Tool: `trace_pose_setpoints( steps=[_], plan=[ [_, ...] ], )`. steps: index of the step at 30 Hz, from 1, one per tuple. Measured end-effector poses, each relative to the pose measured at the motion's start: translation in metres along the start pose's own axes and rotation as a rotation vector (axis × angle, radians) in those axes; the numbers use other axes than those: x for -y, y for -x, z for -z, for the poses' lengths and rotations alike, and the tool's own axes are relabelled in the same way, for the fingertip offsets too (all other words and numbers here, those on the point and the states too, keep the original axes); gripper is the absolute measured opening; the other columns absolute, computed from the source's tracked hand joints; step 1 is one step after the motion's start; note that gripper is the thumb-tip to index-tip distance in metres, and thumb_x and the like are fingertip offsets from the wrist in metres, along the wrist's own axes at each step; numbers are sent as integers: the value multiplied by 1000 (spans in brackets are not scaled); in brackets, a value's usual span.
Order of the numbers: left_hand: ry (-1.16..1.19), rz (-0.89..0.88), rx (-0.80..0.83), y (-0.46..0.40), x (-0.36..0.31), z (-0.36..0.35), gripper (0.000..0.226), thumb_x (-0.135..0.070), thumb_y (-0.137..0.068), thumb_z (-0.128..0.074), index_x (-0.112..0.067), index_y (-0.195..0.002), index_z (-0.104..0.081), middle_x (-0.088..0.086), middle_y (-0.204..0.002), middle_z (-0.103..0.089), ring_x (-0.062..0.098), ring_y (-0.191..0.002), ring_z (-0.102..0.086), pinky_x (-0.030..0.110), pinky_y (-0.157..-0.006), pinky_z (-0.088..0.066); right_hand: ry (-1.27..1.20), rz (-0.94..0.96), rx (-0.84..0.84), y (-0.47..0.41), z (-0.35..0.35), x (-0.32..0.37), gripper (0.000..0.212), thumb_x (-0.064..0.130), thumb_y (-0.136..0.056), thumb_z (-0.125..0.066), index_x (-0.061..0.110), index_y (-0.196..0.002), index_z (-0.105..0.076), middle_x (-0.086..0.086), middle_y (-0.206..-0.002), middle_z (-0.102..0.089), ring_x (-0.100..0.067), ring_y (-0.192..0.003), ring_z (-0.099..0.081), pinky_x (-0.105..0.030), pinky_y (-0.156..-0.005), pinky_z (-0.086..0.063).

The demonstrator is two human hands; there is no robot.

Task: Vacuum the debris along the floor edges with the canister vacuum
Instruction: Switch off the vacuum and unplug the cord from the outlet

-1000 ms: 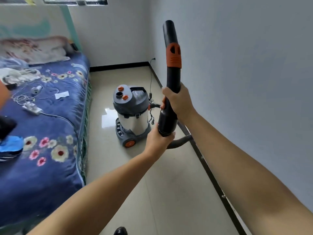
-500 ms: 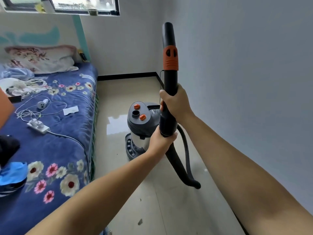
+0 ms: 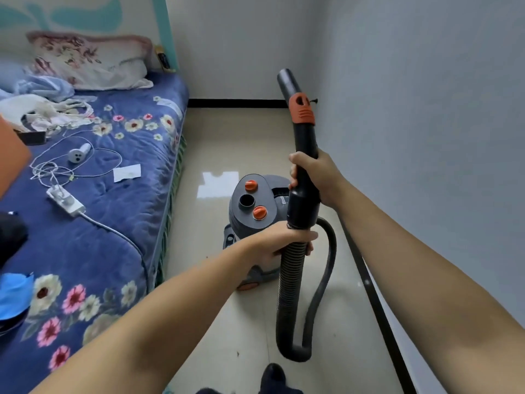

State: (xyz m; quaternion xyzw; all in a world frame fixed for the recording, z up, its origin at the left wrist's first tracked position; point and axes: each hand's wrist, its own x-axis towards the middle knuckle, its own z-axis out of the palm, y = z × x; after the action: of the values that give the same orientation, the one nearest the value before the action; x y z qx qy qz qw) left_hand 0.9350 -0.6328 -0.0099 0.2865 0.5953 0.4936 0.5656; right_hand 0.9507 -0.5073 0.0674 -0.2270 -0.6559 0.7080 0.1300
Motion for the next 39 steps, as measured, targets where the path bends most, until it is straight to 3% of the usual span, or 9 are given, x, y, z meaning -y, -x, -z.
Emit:
trace_pose_setpoints(
  steps=[10, 17, 22, 24, 26, 29, 31, 34, 39],
  plan=[
    [29, 49, -63, -103, 0, 107, 9, -18, -83, -67, -14, -81, -58, -1, -66, -66, 7, -57, -63, 18, -59, -53, -121, -156, -346, -147, 5, -42, 12, 3, -87, -52, 8, -83, -43, -5, -50, -47, -17, -35, -45, -28, -46, -45],
    [9, 271, 383, -176, -11, 217, 16, -24, -91, -60, -12, -81, -55, 4, -72, -64, 13, -65, -63, 22, -64, -53, -375, -368, -612, -235, 5, -79, 13, 4, -86, -55, 8, -78, -46, 1, -41, -50, -12, -33, -46, -23, -44, -49],
    [-14, 387, 469, -219, 5, 249, 13, -30, -90, -60, -18, -93, -56, -1, -85, -63, 9, -77, -63, 22, -74, -53, -416, -458, -818, -260, 20, -109, 11, 5, -83, -57, 9, -82, -46, 0, -40, -50, -13, -33, -48, -23, -45, -51],
    [-59, 361, 373, -234, 19, 258, 18, -39, -88, -61, -22, -93, -57, -5, -89, -62, 8, -82, -61, 20, -74, -49, -415, -488, -891, -262, 29, -122, 12, 6, -82, -58, 8, -84, -46, 0, -41, -51, -14, -34, -49, -24, -44, -50],
    [-158, 260, 79, -250, 35, 270, 24, -42, -87, -62, -20, -96, -55, -5, -89, -62, 8, -83, -59, 19, -71, -46, -454, -504, -940, -262, 39, -132, 14, 7, -82, -59, 9, -84, -46, -1, -43, -51, -14, -35, -49, -24, -44, -48],
    [-664, 173, -363, -277, 62, 294, 24, -24, -90, -56, -9, -108, -53, 8, -105, -59, 24, -100, -55, 35, -84, -45, -494, -510, -959, -262, 46, -151, 14, 6, -81, -59, 10, -81, -45, -1, -44, -50, -14, -35, -48, -24, -44, -48],
    [-928, 213, -329, -292, 78, 303, 29, -18, -92, -49, -3, -116, -49, 17, -121, -50, 33, -116, -44, 44, -96, -39, -505, -519, -942, -261, 44, -164, 14, 5, -81, -59, 10, -78, -46, -1, -45, -51, -14, -36, -48, -25, -45, -48],
    [-1148, 166, -221, -305, 93, 308, 24, -14, -94, -48, -1, -114, -48, 17, -124, -47, 34, -118, -41, 44, -91, -40, -513, -540, -932, -257, 37, -182, 13, 4, -81, -58, 8, -78, -47, -2, -44, -50, -13, -35, -47, -24, -43, -47],
    [-1190, 100, -276, -310, 100, 312, 18, -11, -93, -49, 0, -107, -50, 19, -119, -50, 35, -112, -45, 41, -84, -39, -507, -603, -929, -244, 32, -201, 12, 8, -84, -60, 7, -84, -48, 0, -44, -52, -12, -37, -49, -26, -49, -50]
  ],
)
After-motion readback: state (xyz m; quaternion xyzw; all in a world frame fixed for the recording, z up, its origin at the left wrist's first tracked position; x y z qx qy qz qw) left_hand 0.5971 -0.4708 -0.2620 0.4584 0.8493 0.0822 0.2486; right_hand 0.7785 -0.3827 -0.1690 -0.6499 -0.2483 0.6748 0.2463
